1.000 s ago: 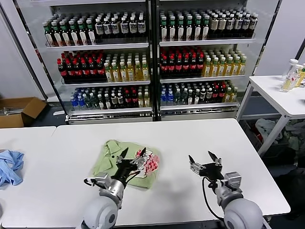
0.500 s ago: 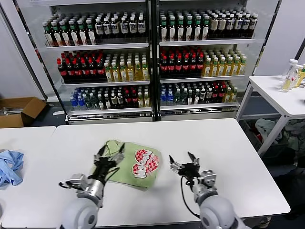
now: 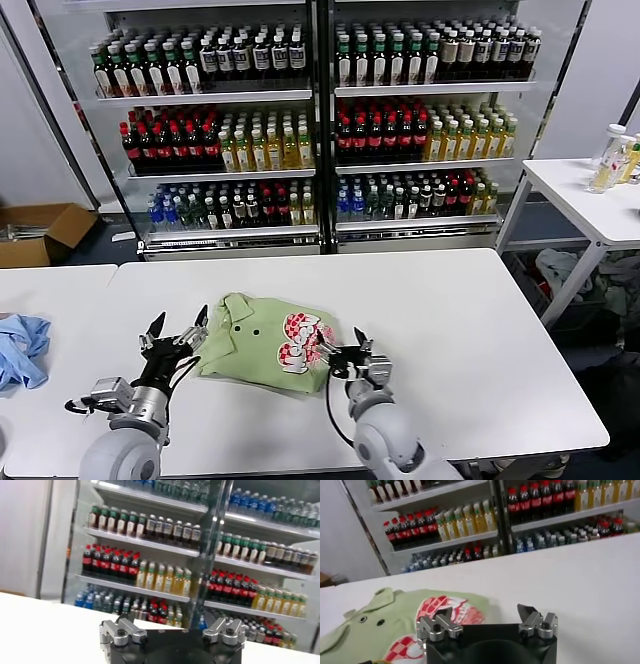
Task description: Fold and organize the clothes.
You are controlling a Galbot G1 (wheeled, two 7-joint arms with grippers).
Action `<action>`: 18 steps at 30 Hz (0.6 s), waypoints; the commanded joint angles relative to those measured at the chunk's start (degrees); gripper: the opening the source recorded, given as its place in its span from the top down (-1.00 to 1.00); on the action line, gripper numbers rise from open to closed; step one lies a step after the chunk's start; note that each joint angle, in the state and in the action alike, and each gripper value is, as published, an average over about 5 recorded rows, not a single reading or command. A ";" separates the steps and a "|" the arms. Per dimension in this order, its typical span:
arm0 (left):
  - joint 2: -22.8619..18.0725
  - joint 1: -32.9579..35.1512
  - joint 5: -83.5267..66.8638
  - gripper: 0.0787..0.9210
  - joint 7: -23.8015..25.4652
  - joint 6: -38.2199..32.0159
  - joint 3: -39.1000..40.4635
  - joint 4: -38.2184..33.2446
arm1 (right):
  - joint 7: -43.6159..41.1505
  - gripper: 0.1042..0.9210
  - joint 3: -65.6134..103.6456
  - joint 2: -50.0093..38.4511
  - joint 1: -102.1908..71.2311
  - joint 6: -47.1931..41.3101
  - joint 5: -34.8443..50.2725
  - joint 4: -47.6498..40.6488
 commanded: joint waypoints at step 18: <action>0.27 3.99 -1.26 -0.77 -0.38 -0.82 -3.81 -1.28 | 2.61 0.13 -3.16 5.20 8.83 -2.70 1.86 -10.93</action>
